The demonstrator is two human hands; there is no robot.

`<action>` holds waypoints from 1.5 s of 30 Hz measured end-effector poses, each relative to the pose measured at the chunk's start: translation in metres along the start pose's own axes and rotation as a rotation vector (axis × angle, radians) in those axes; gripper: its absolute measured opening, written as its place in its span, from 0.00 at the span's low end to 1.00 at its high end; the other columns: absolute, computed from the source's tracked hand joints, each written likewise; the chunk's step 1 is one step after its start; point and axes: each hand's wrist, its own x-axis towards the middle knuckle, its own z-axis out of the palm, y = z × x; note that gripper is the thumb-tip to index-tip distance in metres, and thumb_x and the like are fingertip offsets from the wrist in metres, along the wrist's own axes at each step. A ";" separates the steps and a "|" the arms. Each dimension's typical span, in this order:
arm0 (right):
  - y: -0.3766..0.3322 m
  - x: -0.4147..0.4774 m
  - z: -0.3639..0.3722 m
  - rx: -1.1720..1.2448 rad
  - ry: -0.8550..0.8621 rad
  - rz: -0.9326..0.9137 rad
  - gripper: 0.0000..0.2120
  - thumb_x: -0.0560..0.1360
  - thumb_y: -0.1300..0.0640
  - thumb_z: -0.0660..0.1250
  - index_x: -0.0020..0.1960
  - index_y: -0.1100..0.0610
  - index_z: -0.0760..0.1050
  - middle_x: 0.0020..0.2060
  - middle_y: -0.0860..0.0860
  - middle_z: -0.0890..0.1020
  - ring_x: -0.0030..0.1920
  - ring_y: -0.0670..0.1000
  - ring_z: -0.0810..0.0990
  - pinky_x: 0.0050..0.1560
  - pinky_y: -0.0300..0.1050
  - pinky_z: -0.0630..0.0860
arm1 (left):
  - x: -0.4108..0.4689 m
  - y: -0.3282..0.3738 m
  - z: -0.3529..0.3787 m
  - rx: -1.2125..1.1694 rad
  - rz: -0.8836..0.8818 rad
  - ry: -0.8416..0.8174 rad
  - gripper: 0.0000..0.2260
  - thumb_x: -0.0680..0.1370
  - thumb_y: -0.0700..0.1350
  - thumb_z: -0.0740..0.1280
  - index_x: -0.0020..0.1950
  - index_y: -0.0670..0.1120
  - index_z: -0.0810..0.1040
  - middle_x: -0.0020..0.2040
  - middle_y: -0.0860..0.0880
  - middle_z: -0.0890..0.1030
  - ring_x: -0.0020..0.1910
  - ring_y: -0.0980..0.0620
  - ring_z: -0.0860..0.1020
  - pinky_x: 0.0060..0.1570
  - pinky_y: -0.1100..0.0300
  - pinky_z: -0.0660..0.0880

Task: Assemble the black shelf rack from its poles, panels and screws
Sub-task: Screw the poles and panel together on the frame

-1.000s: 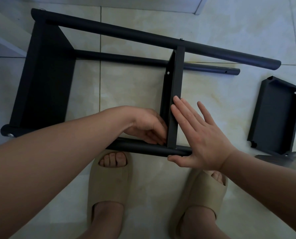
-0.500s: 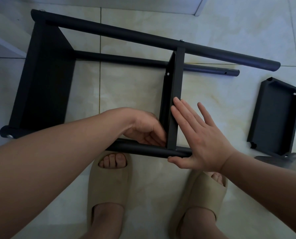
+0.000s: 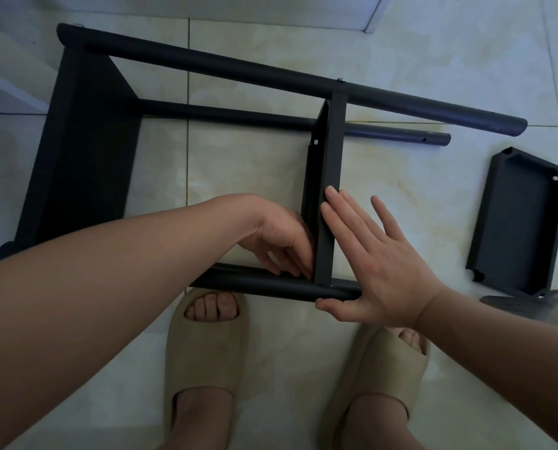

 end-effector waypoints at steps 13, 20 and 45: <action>0.000 0.000 0.001 0.008 0.007 0.000 0.53 0.72 0.27 0.60 0.82 0.64 0.53 0.82 0.58 0.52 0.82 0.57 0.52 0.78 0.67 0.55 | 0.001 0.007 -0.004 0.114 -0.058 -0.034 0.03 0.77 0.45 0.71 0.48 0.52 0.84 0.46 0.54 0.87 0.54 0.53 0.82 0.65 0.51 0.73; 0.000 0.000 0.001 0.005 0.007 -0.004 0.53 0.72 0.27 0.60 0.82 0.63 0.52 0.82 0.58 0.52 0.82 0.58 0.52 0.78 0.68 0.56 | 0.002 0.004 -0.004 0.045 -0.036 -0.058 0.06 0.78 0.39 0.69 0.49 0.49 0.84 0.45 0.53 0.86 0.52 0.54 0.81 0.65 0.52 0.72; 0.000 0.000 0.000 0.012 -0.037 0.011 0.54 0.72 0.27 0.59 0.82 0.62 0.51 0.83 0.57 0.49 0.82 0.56 0.49 0.78 0.68 0.54 | 0.008 -0.003 -0.004 0.024 -0.037 -0.079 0.05 0.79 0.43 0.69 0.50 0.50 0.83 0.45 0.53 0.87 0.52 0.55 0.83 0.62 0.53 0.74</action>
